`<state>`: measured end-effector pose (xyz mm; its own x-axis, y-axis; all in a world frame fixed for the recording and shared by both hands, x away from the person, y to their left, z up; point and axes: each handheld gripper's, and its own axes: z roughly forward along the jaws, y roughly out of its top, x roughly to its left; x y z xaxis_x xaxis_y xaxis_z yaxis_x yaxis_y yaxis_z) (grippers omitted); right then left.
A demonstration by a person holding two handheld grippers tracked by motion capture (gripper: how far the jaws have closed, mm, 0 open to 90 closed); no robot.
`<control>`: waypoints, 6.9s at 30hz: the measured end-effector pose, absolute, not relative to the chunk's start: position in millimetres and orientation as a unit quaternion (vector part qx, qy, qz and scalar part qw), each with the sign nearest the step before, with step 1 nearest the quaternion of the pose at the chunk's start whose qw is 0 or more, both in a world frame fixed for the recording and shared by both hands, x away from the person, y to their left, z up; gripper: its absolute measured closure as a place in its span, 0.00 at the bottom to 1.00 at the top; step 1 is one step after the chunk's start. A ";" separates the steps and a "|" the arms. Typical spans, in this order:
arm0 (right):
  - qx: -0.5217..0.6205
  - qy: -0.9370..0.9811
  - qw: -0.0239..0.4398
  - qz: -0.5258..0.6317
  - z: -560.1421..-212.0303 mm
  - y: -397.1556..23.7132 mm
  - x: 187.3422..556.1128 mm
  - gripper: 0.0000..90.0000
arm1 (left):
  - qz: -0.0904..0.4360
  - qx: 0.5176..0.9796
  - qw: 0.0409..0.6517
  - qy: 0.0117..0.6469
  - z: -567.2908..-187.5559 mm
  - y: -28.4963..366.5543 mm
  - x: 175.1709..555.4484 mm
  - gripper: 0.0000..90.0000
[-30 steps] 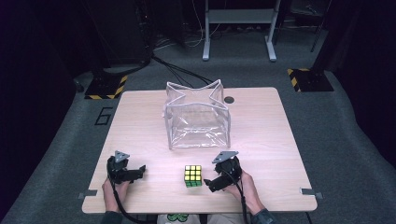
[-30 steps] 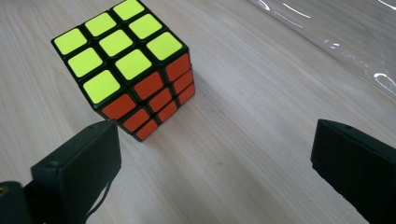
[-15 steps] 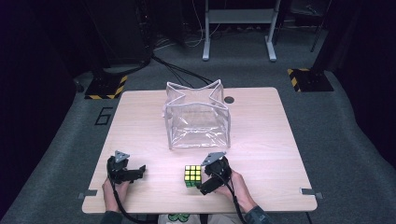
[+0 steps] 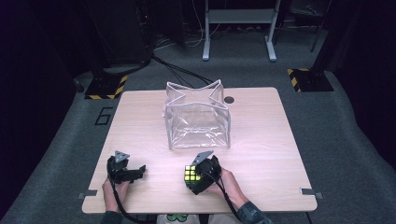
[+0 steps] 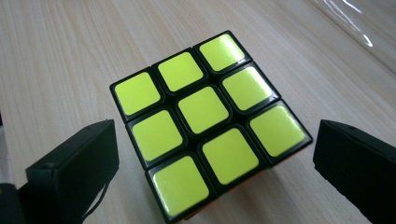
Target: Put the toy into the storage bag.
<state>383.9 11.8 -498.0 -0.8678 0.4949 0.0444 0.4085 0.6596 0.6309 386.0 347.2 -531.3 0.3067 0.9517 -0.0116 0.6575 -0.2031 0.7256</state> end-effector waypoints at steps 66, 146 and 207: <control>0.275 0.898 0.089 0.331 -511.4 23.4 392.6 0.36 | 0.230 0.744 0.324 0.538 -530.9 347.3 385.9 0.08; 0.319 0.868 0.114 0.361 -403.7 -45.0 413.9 0.37 | 0.229 0.745 0.323 0.537 -530.5 347.4 385.9 0.09; 0.300 0.866 0.133 0.377 -316.5 -50.8 444.4 0.37 | 0.231 0.743 0.325 0.538 -530.9 347.0 385.8 0.09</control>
